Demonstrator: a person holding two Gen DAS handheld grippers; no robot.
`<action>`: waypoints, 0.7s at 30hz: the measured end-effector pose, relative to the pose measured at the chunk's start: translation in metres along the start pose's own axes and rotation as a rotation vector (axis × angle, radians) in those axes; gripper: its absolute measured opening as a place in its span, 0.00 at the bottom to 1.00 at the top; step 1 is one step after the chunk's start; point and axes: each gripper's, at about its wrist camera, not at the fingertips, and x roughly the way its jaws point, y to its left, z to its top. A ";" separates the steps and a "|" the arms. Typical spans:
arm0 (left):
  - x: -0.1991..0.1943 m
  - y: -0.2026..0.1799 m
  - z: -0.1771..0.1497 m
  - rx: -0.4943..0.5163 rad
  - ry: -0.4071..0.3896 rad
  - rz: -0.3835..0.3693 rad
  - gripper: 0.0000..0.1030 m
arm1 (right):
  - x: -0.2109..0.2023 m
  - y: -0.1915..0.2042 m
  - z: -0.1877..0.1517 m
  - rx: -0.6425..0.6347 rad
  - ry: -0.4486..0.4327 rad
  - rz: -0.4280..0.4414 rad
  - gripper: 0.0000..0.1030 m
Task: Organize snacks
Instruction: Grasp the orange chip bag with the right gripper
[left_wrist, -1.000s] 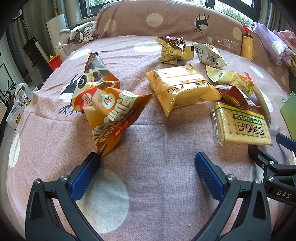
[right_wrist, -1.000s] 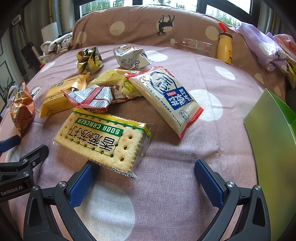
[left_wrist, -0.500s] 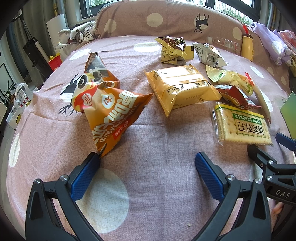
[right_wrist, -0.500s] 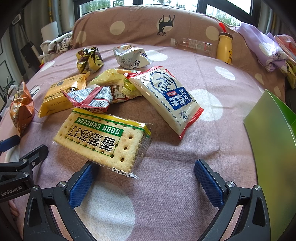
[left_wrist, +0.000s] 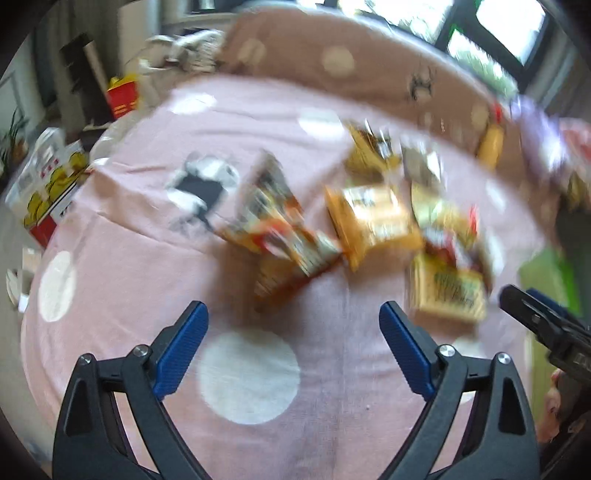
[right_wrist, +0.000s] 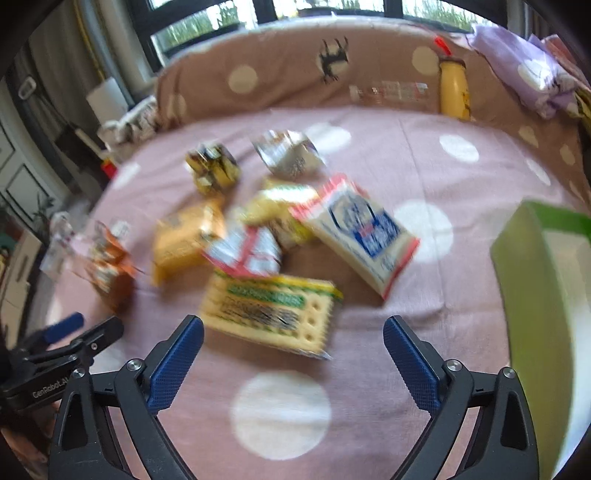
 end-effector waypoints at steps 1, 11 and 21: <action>-0.005 0.008 0.005 -0.036 -0.010 -0.001 0.92 | -0.009 0.010 0.009 -0.006 -0.011 0.024 0.96; 0.019 0.041 0.030 -0.181 0.049 -0.100 0.90 | 0.018 0.120 0.061 -0.071 0.107 0.276 0.66; 0.053 0.040 0.029 -0.221 0.118 -0.278 0.71 | 0.101 0.148 0.050 -0.083 0.294 0.334 0.54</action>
